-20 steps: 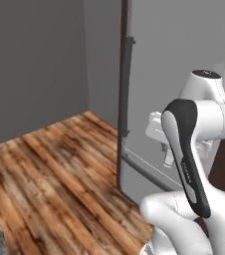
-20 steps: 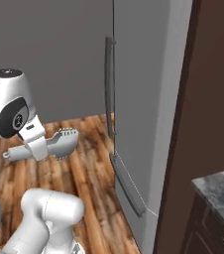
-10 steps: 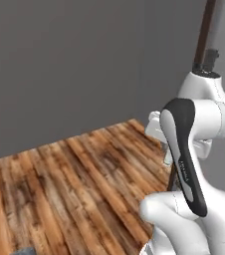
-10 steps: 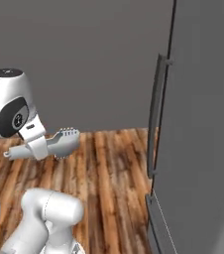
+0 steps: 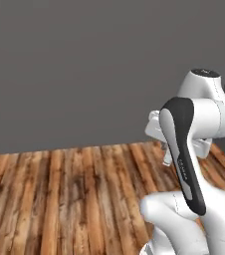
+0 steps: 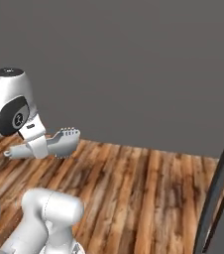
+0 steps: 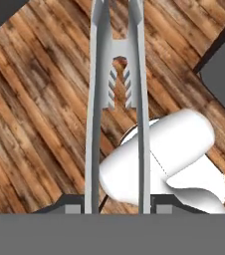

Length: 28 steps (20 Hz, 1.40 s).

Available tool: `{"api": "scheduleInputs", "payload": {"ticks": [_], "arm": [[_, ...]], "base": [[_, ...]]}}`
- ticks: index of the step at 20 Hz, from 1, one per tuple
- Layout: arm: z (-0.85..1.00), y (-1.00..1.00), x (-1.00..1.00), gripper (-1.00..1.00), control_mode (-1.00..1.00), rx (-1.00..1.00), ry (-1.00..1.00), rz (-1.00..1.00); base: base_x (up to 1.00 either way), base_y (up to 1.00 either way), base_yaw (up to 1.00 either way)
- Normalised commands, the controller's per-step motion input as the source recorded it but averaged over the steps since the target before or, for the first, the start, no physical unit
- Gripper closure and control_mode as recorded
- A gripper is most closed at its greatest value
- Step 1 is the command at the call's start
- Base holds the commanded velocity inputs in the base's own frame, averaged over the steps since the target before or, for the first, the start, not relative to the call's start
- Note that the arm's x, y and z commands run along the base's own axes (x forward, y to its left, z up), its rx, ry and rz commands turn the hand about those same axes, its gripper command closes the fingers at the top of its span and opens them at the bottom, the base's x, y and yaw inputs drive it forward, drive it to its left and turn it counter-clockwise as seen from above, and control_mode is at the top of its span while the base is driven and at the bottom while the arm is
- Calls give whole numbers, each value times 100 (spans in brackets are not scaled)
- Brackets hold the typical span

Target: Take the tongs from the drawer on the left and place them on the dining counter next to the tray containing the hot dog.

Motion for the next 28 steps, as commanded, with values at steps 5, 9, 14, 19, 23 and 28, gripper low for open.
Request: {"api": "scheduleInputs", "payload": {"ticks": [5, 9, 14, 19, 23, 28], "arm": [[0, 0, 0, 100, 100, 0, 0, 0], [0, 0, 0, 100, 100, 0, 0, 0], [0, 0, 0, 100, 100, 0, 0, 0], [0, 0, 0, 100, 100, 0, 0, 0], [0, 0, 0, 100, 100, 0, 0, 0], [0, 0, 0, 100, 100, 0, 0, 0]], "base": [[70, 1, 72], [65, 0, 78], [72, 0, 78], [96, 0, 61], [100, 0, 28], [100, 0, 34]]}}
